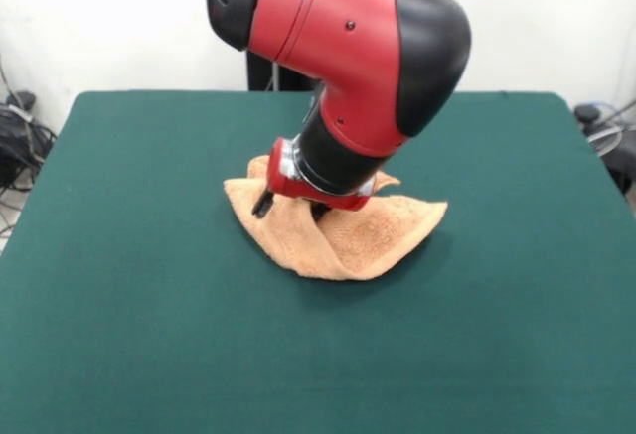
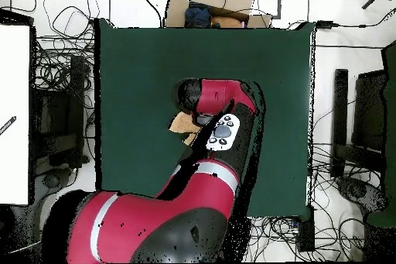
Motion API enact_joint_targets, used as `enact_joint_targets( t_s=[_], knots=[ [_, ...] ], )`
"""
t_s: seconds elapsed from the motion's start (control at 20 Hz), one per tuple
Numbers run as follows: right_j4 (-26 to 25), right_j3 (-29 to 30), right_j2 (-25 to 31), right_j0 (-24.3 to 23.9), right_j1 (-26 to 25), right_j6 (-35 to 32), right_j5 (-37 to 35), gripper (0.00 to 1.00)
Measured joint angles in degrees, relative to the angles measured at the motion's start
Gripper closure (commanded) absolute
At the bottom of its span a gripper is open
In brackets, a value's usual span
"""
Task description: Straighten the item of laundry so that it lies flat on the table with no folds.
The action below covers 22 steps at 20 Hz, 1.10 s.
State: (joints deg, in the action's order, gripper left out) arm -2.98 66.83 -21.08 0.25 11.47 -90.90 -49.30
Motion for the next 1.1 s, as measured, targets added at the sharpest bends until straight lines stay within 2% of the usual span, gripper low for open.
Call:
enact_joint_targets(
  t_s=[1.1],
  knots=[
    [-0.19,0.19,-1.21,0.04,0.21,0.00,-0.01,0.00]
  ],
)
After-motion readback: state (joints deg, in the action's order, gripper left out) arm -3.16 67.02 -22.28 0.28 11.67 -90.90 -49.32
